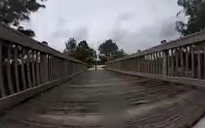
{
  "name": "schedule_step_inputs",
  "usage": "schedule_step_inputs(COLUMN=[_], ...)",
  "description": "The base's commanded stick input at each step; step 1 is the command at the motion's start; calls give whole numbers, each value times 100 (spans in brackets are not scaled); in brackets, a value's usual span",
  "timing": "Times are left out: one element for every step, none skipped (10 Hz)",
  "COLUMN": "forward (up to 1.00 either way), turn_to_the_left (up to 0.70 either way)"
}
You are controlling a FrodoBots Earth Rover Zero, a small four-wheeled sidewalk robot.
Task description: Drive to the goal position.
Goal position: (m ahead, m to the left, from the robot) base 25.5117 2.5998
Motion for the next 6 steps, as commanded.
schedule_step_inputs(forward=[85,85,85,85,85,85], turn_to_the_left=[0,0,0,0,0,0])
